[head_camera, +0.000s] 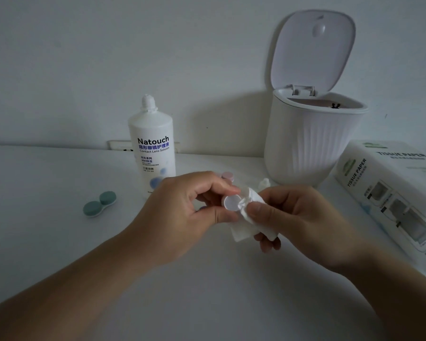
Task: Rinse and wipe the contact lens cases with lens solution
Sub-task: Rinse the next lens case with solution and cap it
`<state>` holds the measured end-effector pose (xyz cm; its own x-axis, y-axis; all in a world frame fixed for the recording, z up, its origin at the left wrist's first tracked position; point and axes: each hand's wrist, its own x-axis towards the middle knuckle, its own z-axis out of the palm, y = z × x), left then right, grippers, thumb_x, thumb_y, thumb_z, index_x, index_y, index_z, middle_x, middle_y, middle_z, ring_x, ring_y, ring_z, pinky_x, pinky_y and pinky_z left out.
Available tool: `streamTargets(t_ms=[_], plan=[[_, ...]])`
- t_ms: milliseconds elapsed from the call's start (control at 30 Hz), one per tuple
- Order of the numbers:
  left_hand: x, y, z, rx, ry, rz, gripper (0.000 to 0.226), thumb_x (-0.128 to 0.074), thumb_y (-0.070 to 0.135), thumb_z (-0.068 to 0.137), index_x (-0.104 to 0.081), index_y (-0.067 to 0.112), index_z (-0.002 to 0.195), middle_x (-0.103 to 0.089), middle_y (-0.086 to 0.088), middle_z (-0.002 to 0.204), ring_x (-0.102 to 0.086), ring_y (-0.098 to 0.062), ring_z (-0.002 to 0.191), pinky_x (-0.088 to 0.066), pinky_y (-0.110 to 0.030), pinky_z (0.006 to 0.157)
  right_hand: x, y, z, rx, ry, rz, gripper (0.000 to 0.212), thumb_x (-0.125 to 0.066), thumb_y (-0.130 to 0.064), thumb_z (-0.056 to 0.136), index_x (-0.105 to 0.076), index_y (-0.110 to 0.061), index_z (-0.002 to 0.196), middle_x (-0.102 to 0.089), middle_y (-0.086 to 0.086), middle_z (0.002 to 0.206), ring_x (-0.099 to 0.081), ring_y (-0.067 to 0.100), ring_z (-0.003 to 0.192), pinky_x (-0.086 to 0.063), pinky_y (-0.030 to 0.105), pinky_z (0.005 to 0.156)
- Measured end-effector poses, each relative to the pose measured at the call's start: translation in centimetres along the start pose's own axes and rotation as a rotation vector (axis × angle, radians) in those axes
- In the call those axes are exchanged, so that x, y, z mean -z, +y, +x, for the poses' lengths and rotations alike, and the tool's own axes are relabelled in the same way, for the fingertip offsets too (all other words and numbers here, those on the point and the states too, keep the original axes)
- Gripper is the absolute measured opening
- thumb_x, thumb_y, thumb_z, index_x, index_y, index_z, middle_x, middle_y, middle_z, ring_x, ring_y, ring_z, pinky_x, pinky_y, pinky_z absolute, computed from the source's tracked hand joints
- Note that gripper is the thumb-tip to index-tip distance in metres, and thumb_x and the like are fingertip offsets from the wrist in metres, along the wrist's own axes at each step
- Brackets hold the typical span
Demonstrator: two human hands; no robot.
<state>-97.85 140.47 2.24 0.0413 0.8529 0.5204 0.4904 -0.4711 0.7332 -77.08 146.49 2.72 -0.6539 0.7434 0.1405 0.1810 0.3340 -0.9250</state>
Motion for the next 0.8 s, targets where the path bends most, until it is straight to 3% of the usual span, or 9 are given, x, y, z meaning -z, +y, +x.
streamTargets(t_ms=[133, 233, 367, 433, 533, 633, 800], plan=[[0.1, 0.0, 0.0, 0.001, -0.127, 0.028, 0.036, -0.075, 0.006, 0.084, -0.070, 0.035, 0.105, -0.075, 0.008, 0.118, -0.054, 0.010, 0.126, -0.044, -0.011, 0.101, 0.0, 0.0, -0.1, -0.051, -0.124, -0.083, 0.043, -0.066, -0.046, 0.088, -0.068, -0.005, 0.076, -0.067, 0.012, 0.063, -0.061, 0.023, 0.054, -0.046, 0.028, 0.052], [0.0, 0.1, 0.1, -0.006, -0.104, 0.003, 0.034, -0.077, 0.007, 0.082, -0.072, 0.033, 0.103, -0.077, 0.005, 0.110, -0.057, 0.008, 0.123, -0.046, -0.015, 0.102, 0.1, 0.0, -0.2, -0.046, -0.113, -0.064, 0.040, -0.066, -0.044, 0.088, -0.069, -0.005, 0.077, -0.067, 0.008, 0.063, -0.061, 0.020, 0.053, -0.046, 0.027, 0.051], [-0.3, 0.4, 0.1, -0.019, -0.019, -0.044, 0.023, -0.083, 0.011, 0.075, -0.073, 0.021, 0.093, -0.079, -0.002, 0.097, -0.066, -0.002, 0.117, -0.053, -0.032, 0.102, 0.1, 0.1, -0.2, -0.007, -0.024, 0.023, 0.031, -0.067, -0.038, 0.088, -0.072, -0.008, 0.079, -0.066, 0.005, 0.062, -0.062, 0.018, 0.053, -0.046, 0.028, 0.050], [-0.6, 0.7, -0.1, -0.037, 0.048, -0.030, 0.023, -0.086, 0.019, 0.070, -0.073, 0.016, 0.088, -0.078, 0.001, 0.089, -0.069, -0.004, 0.111, -0.055, -0.027, 0.096, 0.0, 0.0, -0.2, 0.037, 0.033, 0.085, 0.029, -0.065, -0.033, 0.090, -0.073, -0.008, 0.078, -0.065, 0.005, 0.061, -0.062, 0.019, 0.052, -0.044, 0.028, 0.049], [-1.0, 1.1, -0.3, -0.077, 0.116, -0.021, 0.022, -0.084, 0.028, 0.068, -0.066, 0.027, 0.080, -0.073, 0.010, 0.081, -0.070, 0.000, 0.105, -0.054, -0.013, 0.084, -0.2, 0.0, -0.1, 0.059, 0.072, 0.166, 0.033, -0.061, -0.030, 0.092, -0.071, -0.001, 0.082, -0.064, 0.007, 0.061, -0.060, 0.019, 0.051, -0.043, 0.025, 0.048], [-1.0, 0.9, -0.3, -0.071, 0.092, -0.020, 0.023, -0.082, 0.029, 0.069, -0.064, 0.031, 0.082, -0.070, 0.016, 0.077, -0.069, 0.001, 0.107, -0.054, -0.013, 0.087, -0.1, 0.1, -0.1, 0.051, 0.055, 0.133, 0.033, -0.061, -0.032, 0.092, -0.072, -0.002, 0.081, -0.064, 0.004, 0.060, -0.061, 0.018, 0.051, -0.044, 0.026, 0.049], [0.0, 0.2, 0.1, -0.034, -0.055, 0.013, 0.025, -0.080, 0.018, 0.076, -0.071, 0.029, 0.097, -0.075, 0.014, 0.092, -0.064, 0.009, 0.109, -0.051, -0.017, 0.096, -0.2, 0.2, -0.3, -0.009, -0.060, -0.014, 0.036, -0.066, -0.039, 0.091, -0.069, -0.006, 0.077, -0.067, 0.005, 0.061, -0.062, 0.015, 0.050, -0.046, 0.025, 0.049]])
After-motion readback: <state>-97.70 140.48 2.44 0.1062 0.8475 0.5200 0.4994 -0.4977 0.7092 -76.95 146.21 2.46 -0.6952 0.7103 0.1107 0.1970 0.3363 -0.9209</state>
